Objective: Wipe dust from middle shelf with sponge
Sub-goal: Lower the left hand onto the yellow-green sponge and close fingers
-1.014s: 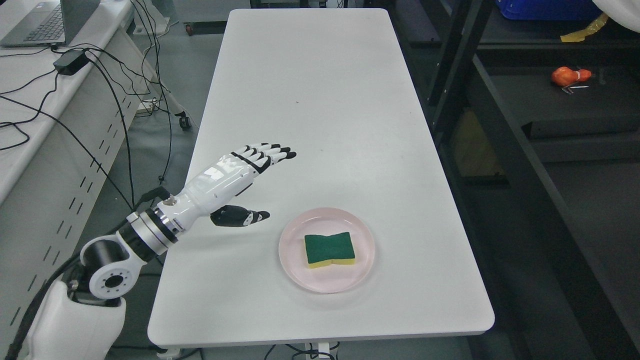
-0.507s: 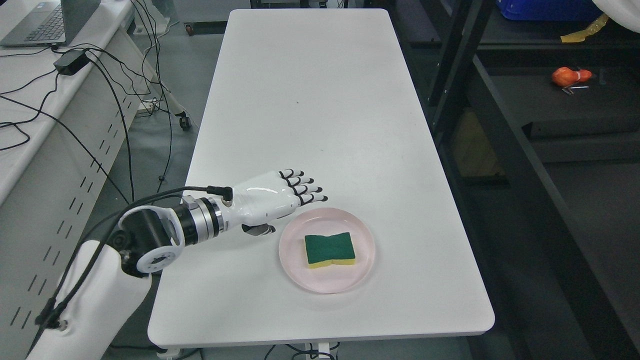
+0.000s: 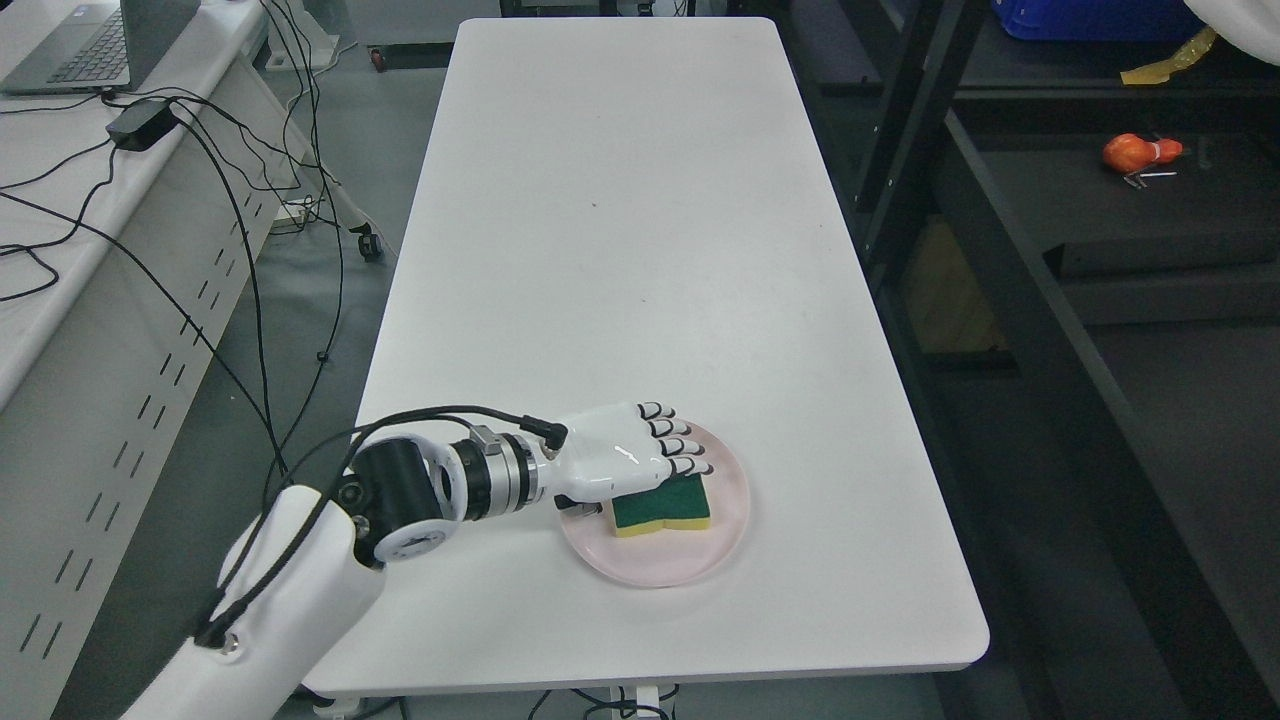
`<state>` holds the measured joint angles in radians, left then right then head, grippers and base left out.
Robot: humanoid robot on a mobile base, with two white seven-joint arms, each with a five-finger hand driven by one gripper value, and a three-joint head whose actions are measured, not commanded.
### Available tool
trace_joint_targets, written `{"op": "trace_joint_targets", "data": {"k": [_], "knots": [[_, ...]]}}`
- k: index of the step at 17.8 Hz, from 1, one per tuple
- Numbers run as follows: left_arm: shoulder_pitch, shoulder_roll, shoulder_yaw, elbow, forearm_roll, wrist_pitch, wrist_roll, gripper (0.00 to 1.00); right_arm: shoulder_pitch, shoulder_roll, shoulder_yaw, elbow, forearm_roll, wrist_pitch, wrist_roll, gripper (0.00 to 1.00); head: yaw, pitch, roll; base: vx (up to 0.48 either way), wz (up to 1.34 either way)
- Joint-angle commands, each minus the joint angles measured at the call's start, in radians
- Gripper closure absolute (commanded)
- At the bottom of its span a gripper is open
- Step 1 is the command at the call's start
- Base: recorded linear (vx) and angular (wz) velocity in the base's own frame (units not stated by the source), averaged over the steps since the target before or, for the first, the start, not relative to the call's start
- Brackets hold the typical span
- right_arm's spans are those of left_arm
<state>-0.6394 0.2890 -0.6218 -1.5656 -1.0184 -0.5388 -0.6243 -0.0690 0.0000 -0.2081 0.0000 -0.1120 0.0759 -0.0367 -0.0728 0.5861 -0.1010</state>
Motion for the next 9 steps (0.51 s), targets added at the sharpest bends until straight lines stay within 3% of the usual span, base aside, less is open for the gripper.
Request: {"op": "trace_joint_targets", "data": {"k": [1, 5, 9], "knots": [[-0.008, -0.113, -0.113, 0.064, -0.031, 0.000, -0.003, 0.11, 0.000, -0.017, 0.001, -0.017, 0.000, 0.001, 0.000, 0.00, 0.0000, 0.000, 0.000, 0.000, 0.00], [0.024, -0.119, -0.095, 0.052, -0.017, 0.000, -0.037, 0.33, 0.000, -0.017, 0.000, -0.017, 0.000, 0.001, 0.000, 0.00, 0.0000, 0.000, 0.000, 0.000, 0.00], [0.050, -0.155, 0.012, 0.045, 0.046, -0.055, -0.052, 0.76, 0.000, -0.017, 0.000, -0.017, 0.000, 0.001, 0.000, 0.00, 0.0000, 0.000, 0.000, 0.000, 0.01]]}}
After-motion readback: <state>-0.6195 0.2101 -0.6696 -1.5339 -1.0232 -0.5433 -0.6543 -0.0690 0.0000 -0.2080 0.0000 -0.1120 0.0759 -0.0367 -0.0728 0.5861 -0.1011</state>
